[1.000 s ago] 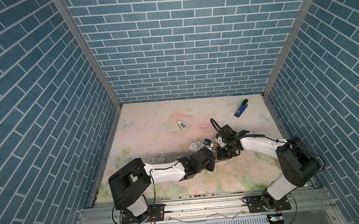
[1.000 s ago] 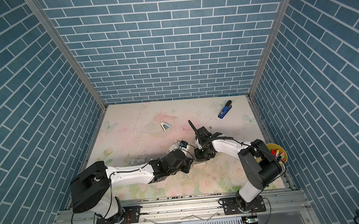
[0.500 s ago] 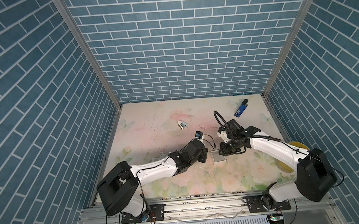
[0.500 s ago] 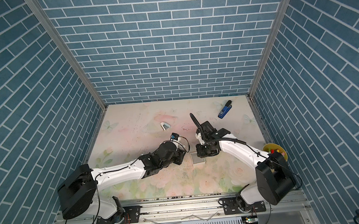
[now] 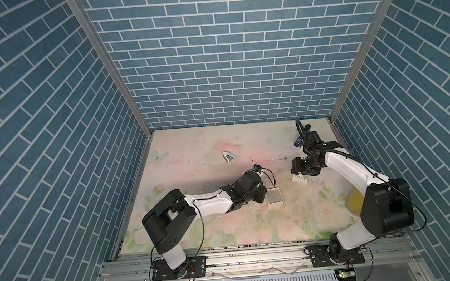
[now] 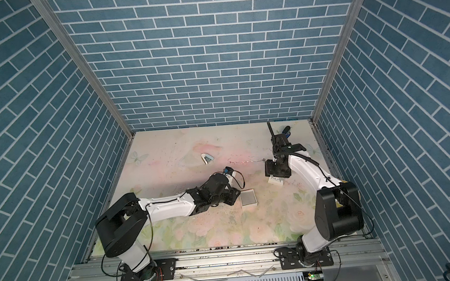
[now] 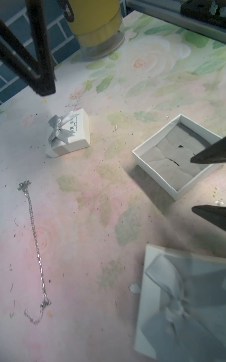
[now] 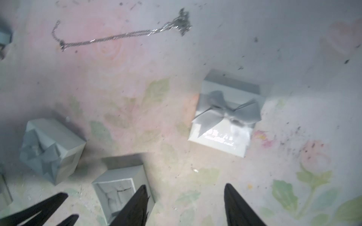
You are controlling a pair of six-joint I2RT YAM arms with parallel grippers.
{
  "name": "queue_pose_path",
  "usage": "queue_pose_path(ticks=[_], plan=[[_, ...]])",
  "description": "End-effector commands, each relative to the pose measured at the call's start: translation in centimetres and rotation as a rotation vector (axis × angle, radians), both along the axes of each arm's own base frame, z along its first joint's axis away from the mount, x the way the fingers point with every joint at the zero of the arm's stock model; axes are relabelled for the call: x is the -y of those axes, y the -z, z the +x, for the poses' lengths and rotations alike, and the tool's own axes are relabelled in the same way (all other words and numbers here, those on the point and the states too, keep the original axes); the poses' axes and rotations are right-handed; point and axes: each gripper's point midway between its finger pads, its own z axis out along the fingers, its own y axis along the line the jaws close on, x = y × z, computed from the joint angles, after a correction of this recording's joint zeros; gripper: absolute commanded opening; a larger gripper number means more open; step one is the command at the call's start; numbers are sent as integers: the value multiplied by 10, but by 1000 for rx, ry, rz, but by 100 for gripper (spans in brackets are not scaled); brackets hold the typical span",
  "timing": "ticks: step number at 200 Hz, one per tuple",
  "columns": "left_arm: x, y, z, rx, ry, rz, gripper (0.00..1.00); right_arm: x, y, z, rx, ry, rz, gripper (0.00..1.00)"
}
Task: Take the necklace out of the lift-off lid jewelry box
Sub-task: Pick up the lid from the center of the board.
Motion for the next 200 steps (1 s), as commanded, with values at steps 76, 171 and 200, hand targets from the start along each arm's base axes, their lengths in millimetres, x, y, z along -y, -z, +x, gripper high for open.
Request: queue_pose_path(ticks=[76,171,200], plan=[[71,-12,13,-42,176,-64,37,29,39,19,-145,131,-124,77],[106,-10,28,-38,229,-63,37,32,66,42,-166,128,-86,77],[106,-6,29,-40,226,-58,37,27,72,45,-178,117,-63,76]])
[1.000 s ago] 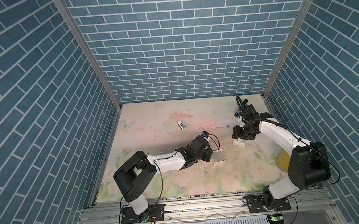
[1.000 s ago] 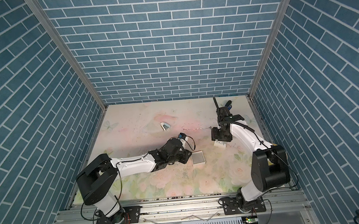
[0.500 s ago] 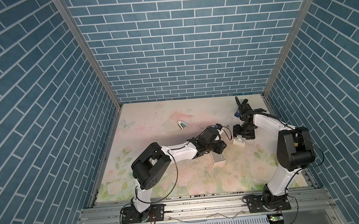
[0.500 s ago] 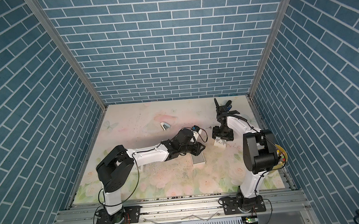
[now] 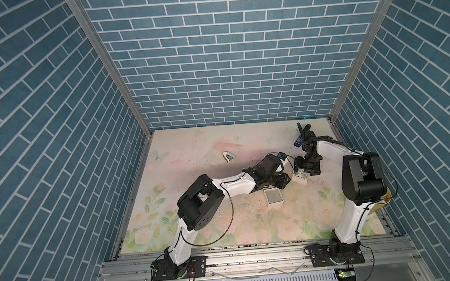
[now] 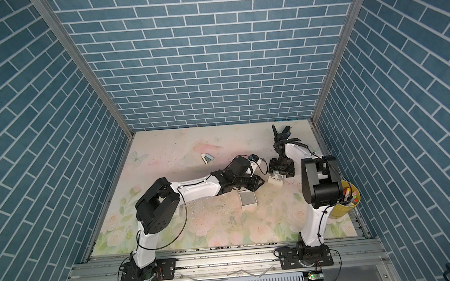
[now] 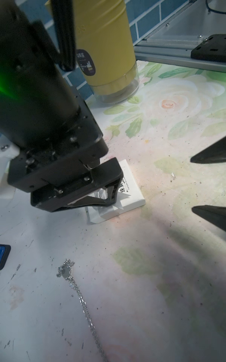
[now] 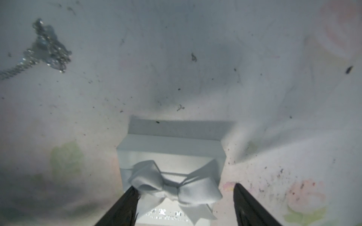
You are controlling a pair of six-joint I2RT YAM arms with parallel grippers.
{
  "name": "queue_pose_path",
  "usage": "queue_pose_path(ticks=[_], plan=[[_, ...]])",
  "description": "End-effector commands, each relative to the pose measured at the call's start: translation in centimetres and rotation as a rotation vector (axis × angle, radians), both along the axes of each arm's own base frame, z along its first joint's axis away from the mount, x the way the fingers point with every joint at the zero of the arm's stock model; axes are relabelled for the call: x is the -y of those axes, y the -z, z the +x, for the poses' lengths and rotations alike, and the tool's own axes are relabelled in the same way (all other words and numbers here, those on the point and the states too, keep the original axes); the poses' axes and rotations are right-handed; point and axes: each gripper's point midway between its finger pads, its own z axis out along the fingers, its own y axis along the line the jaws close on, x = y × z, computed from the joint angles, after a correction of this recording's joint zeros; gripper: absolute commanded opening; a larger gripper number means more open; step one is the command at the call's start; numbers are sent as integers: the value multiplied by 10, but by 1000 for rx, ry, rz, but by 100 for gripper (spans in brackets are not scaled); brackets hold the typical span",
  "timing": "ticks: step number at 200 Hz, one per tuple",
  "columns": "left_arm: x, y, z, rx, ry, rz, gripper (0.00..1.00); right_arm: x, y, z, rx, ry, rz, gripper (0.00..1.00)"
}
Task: Take the necklace out of the lift-off lid jewelry box
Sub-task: Pick up the lid from the center of the board.
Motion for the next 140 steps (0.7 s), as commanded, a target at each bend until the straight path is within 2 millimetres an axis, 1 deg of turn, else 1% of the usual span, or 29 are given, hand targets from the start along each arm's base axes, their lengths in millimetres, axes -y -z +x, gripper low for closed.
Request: queue_pose_path(ticks=[1,25,37,72,90,110,127,140], plan=[[1,8,-3,-9,22,26,37,-6,3,8,2,-19,29,76],[1,11,-3,-15,22,30,37,-8,6,7,-6,-21,37,76],[0,12,-3,-16,21,32,37,-7,2,7,4,-19,35,76],[-3,12,-2,-10,16,36,37,-1,-19,6,63,8,5,76],[-3,11,-1,-2,12,34,37,-2,-31,7,112,34,9,76],[-2,11,1,0,9,28,37,-3,-39,7,150,58,5,77],[-1,10,1,1,11,24,37,-6,-38,8,164,71,14,78],[0,9,2,4,13,21,37,-8,-34,9,160,80,28,79]])
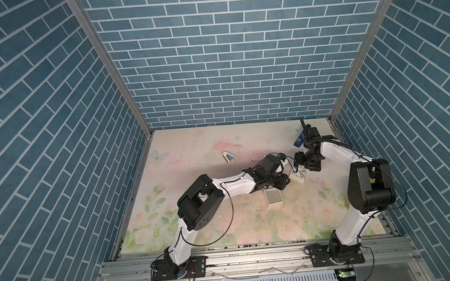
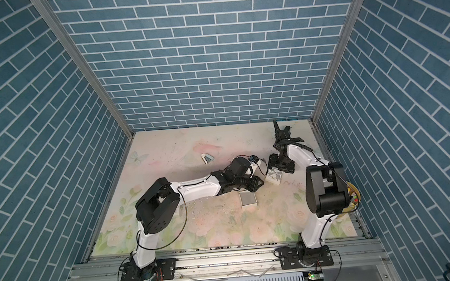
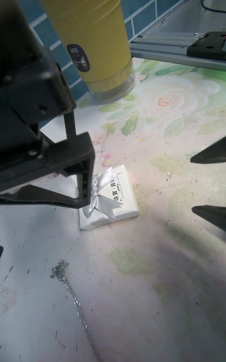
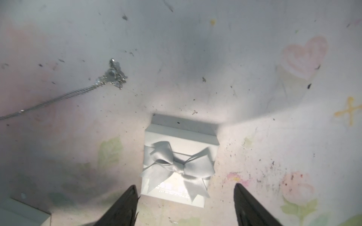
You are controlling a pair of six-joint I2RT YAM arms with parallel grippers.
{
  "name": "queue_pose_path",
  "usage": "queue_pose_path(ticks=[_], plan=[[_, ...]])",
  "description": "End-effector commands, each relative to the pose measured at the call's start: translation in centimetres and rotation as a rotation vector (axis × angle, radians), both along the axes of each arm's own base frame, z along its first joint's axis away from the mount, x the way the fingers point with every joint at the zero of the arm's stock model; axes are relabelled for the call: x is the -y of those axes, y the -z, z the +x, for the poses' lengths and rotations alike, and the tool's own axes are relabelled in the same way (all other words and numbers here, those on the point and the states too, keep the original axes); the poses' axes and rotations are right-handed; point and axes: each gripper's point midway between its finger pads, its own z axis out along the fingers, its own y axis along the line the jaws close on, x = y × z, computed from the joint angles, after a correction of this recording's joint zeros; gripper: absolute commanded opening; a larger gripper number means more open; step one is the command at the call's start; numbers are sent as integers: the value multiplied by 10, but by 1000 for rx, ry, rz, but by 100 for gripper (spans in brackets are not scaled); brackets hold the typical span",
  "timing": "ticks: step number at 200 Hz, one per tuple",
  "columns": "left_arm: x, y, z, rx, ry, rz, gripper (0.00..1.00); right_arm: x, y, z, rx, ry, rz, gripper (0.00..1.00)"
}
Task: Take the necklace out of the lift-off lid jewelry box
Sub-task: Pick up the lid from the center of the board.
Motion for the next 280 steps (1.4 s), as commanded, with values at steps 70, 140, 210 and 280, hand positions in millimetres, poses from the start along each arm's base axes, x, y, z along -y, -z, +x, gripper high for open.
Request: queue_pose_path(ticks=[70,140,210,280], plan=[[-5,6,6,10,0,4,37,-5,30,4,-37,86,14,84],[-13,9,5,4,-8,7,37,-11,56,5,-102,70,27,81],[-27,-2,5,17,-28,6,36,-19,42,-3,-96,0,19,72],[-62,-20,-8,41,-91,14,36,-49,-5,-35,-47,-209,54,71]])
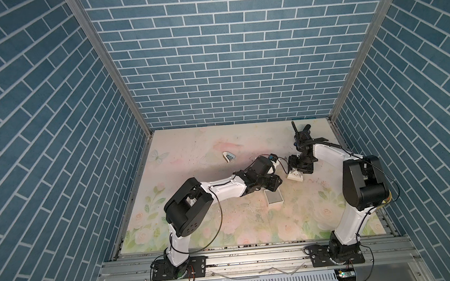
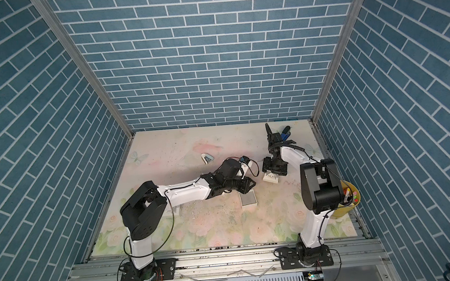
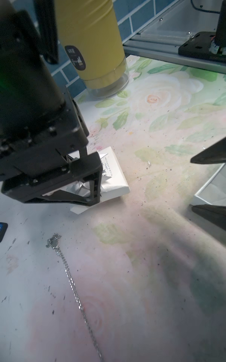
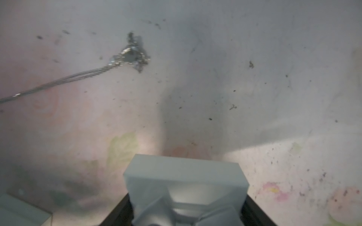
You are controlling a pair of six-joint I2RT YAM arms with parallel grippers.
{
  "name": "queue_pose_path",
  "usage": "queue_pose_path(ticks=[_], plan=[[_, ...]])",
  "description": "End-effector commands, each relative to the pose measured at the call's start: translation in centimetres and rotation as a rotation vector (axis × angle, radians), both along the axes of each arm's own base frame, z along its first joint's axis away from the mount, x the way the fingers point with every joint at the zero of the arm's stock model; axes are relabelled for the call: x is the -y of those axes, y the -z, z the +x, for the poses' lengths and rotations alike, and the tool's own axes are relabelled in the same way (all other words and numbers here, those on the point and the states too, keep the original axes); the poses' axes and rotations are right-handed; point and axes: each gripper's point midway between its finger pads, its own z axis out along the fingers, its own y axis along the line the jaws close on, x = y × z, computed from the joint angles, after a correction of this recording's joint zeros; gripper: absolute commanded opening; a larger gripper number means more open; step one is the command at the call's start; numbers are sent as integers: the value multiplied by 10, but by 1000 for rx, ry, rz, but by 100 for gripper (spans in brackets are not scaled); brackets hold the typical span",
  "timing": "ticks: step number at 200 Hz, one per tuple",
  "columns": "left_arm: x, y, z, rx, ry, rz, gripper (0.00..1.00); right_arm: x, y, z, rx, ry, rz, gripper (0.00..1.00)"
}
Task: Take the necklace out of the lift-off lid jewelry box
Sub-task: Pick up the lid from the center of the board.
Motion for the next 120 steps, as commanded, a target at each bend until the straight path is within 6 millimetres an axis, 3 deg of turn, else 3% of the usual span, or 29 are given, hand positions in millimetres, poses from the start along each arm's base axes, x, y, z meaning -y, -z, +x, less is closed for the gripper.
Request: queue_pose_path(ticks=[1,19,60,120], plan=[[-17,-4,-2,14,-38,11,36,-15,-19,-29,-19,-120,28,71],[-30,-3,-10,3,-61,2,37,-30,-29,-44,-16,-192,56,71],[-61,22,-32,-84,-150,-55,36,-63,-45,-77,9,-317,127,70],[-74,51,-48,-199,-231,-170,32,-88,-32,-94,-26,-380,172,70]])
